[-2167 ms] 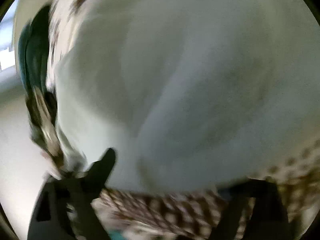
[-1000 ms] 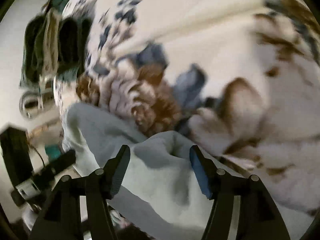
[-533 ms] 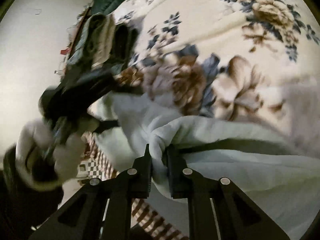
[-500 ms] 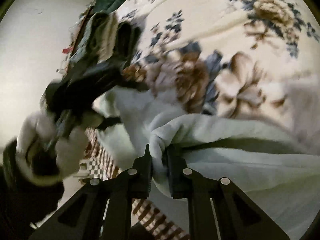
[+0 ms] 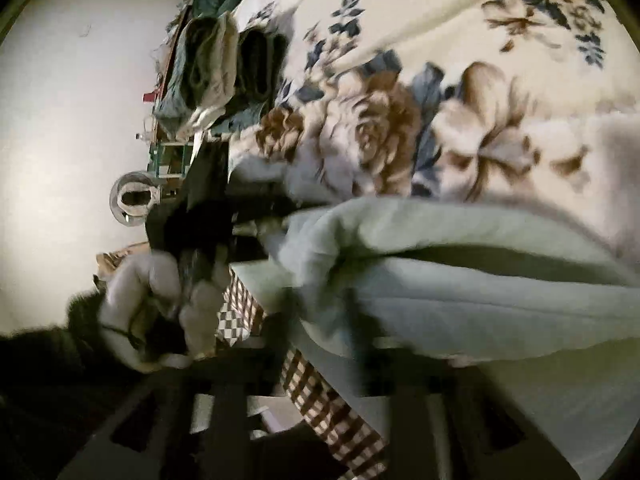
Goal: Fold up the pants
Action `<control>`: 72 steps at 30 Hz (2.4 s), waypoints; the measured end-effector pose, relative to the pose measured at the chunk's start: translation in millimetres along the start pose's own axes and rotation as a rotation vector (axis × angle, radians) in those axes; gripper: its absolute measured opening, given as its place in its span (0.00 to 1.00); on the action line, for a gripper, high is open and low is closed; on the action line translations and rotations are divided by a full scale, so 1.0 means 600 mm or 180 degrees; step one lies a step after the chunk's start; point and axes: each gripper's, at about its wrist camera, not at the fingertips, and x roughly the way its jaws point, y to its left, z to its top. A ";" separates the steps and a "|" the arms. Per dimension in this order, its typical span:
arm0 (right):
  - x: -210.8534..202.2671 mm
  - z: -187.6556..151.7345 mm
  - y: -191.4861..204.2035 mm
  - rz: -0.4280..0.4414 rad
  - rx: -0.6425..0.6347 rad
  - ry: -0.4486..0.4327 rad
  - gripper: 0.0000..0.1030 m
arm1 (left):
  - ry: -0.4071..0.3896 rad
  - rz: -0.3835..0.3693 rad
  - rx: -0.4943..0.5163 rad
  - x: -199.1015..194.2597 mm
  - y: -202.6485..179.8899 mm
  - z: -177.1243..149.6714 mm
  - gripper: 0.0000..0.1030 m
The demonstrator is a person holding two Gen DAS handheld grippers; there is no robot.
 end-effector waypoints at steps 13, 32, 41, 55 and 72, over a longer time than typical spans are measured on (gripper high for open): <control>0.215 0.101 -0.022 0.0200 -0.0022 0.1671 0.67 | -0.0003 -0.0163 0.0146 -0.005 0.018 -0.006 0.42; 0.053 0.202 -0.068 0.0412 0.0672 0.0319 0.11 | 0.0220 -0.0748 0.0160 -0.061 0.063 0.034 0.87; 0.090 0.199 -0.069 -0.0132 0.0489 0.0582 0.22 | -0.0363 -0.0843 0.0191 -0.144 0.096 0.045 0.90; 0.016 0.174 -0.042 -0.0915 0.0523 -0.0395 0.49 | -0.0618 -0.0752 0.0190 -0.164 0.121 0.080 0.90; 0.070 0.076 -0.061 -0.2061 0.0625 -0.0964 0.59 | -0.1418 -0.0152 0.0946 -0.197 0.130 0.011 1.00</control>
